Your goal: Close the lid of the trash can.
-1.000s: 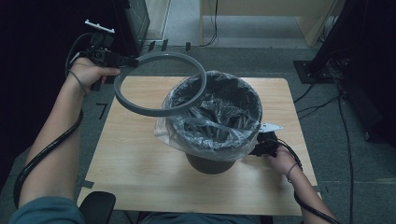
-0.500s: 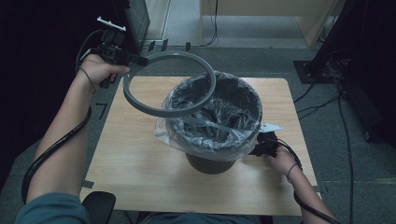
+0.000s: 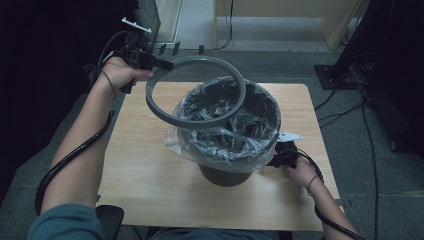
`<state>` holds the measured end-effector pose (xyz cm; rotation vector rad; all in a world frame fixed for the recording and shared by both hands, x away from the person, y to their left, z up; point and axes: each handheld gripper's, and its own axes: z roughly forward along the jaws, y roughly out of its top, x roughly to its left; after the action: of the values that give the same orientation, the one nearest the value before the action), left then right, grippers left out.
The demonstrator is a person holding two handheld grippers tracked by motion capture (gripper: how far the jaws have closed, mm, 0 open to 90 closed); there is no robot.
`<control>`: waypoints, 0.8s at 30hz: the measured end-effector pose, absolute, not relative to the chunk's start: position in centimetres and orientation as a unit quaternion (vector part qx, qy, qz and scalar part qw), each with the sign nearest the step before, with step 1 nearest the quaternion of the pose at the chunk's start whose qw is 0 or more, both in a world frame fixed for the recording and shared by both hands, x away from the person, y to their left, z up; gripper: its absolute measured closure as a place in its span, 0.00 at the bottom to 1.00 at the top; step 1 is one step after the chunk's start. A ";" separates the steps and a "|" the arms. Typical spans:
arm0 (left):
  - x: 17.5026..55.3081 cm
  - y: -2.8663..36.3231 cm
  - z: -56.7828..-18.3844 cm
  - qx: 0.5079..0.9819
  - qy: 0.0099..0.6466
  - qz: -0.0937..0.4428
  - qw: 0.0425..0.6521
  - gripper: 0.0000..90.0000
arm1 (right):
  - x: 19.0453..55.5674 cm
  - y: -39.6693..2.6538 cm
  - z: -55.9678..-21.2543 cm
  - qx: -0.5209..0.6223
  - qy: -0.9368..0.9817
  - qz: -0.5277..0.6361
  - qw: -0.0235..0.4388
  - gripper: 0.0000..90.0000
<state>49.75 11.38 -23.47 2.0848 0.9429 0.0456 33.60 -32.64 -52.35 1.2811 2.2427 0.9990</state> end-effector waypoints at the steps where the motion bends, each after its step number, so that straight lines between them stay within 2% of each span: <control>1: 49.7 11.2 -23.5 0.829 0.373 0.016 0.416 0.87 | 33.6 -32.6 -52.3 0.455 0.796 0.354 0.185 0.13; 24: 49.4 7.7 -23.6 0.848 0.329 0.008 0.416 0.87 | 33.6 -32.6 -52.3 0.455 0.796 0.355 0.185 0.13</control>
<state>49.39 7.71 -23.63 2.1301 0.8255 0.0201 33.60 -32.64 -52.35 1.2817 2.2426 0.9992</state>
